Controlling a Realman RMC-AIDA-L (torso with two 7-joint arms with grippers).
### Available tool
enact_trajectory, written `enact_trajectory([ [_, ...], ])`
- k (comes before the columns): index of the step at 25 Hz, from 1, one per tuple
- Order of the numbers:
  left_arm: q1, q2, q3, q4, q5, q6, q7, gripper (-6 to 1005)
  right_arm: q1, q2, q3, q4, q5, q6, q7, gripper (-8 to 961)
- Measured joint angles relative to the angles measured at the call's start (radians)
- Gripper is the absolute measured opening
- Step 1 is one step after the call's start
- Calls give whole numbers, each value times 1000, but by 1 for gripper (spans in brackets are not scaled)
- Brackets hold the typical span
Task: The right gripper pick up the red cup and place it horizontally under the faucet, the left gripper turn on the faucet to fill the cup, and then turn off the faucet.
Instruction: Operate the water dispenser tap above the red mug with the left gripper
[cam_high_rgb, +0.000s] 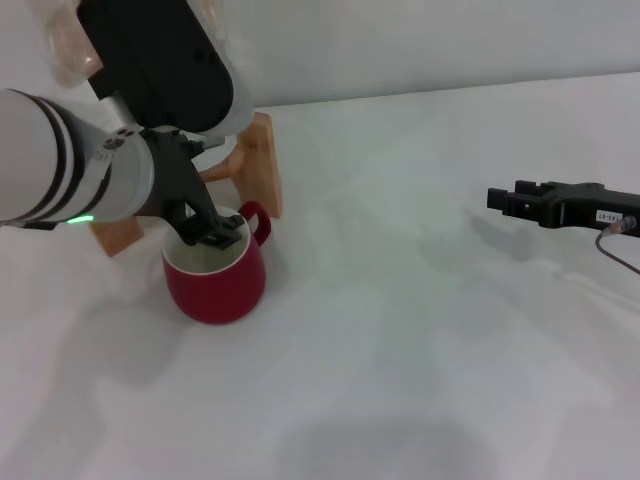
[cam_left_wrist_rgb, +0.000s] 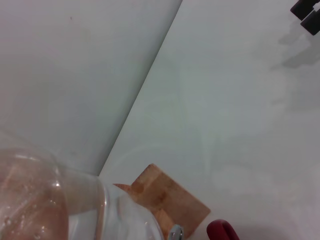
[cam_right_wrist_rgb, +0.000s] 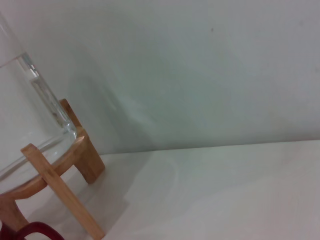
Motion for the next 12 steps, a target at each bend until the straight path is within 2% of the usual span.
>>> enact_trajectory([
  [12, 0, 0, 16, 0, 5, 5, 0, 885, 0, 0, 0, 0, 0, 0, 0, 547],
])
